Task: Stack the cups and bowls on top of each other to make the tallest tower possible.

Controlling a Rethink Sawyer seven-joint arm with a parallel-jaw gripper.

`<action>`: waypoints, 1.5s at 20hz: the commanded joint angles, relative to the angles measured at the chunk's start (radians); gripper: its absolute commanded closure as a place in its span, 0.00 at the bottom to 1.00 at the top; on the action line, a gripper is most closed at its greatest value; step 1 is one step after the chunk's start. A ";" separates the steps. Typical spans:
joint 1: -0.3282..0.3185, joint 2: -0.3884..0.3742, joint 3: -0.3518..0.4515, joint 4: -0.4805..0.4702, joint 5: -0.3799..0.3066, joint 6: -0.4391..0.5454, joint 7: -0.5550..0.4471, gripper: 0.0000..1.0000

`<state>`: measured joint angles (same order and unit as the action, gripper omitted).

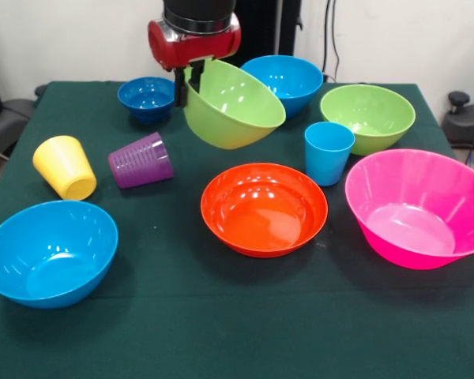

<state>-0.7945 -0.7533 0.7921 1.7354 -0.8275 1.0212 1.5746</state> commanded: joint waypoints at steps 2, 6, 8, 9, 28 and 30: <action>0.041 0.012 -0.064 -0.003 -0.090 -0.004 -0.130 1.00; 0.048 0.006 -0.066 0.002 -0.085 0.002 -0.105 1.00; 0.054 0.003 -0.067 0.004 -0.081 0.006 -0.093 1.00; 0.059 0.001 -0.069 0.006 -0.077 0.009 -0.086 1.00; 0.153 -0.055 -0.154 0.037 -0.025 -0.007 0.089 1.00; 0.162 -0.057 -0.163 0.035 -0.019 -0.008 0.093 1.00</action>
<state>-0.6753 -0.8035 0.6975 1.7407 -0.8485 1.0209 1.5748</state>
